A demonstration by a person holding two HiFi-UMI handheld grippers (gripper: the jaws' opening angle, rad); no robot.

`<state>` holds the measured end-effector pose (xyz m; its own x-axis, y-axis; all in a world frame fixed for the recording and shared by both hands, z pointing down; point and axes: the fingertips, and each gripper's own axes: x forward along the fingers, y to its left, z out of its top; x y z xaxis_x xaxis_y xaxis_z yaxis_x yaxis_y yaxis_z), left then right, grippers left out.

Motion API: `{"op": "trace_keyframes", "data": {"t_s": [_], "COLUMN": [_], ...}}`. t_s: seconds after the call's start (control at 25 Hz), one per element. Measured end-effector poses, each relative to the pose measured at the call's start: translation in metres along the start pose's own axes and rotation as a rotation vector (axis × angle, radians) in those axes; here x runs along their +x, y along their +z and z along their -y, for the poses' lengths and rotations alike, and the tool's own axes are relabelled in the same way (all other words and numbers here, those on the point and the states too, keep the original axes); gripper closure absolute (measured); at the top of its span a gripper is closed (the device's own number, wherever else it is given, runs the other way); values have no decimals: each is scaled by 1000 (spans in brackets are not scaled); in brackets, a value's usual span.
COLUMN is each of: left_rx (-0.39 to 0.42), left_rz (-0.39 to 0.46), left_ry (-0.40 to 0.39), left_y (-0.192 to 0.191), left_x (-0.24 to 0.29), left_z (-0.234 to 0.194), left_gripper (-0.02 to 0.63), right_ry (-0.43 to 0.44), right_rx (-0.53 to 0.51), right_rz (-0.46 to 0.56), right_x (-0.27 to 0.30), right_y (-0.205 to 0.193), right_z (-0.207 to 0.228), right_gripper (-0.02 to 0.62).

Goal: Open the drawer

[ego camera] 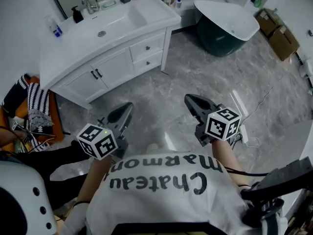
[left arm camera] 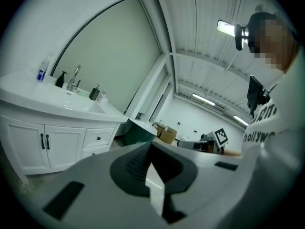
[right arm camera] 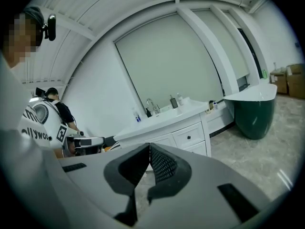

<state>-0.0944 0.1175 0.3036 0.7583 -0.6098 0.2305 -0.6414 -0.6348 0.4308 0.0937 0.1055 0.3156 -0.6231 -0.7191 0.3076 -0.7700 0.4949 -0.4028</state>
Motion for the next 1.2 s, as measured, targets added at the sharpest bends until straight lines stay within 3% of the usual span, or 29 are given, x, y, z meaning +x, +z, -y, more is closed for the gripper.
{"op": "trace_keyframes", "data": {"t_s": [0.48, 0.92, 1.2], "left_rx": [-17, -56, -116], "left_rz": [36, 46, 89], "left_ry": [8, -12, 71], "left_y": [30, 25, 17], "left_x": [6, 14, 22], "left_z": [-41, -37, -55], "left_gripper": [601, 601, 601], "right_ry": [-27, -61, -18], "right_rx": [11, 2, 46], "right_rz": [5, 2, -18], "right_x": [39, 35, 73], "right_y": [20, 28, 39], "right_z": [7, 14, 32], "right_gripper": [583, 583, 583]}}
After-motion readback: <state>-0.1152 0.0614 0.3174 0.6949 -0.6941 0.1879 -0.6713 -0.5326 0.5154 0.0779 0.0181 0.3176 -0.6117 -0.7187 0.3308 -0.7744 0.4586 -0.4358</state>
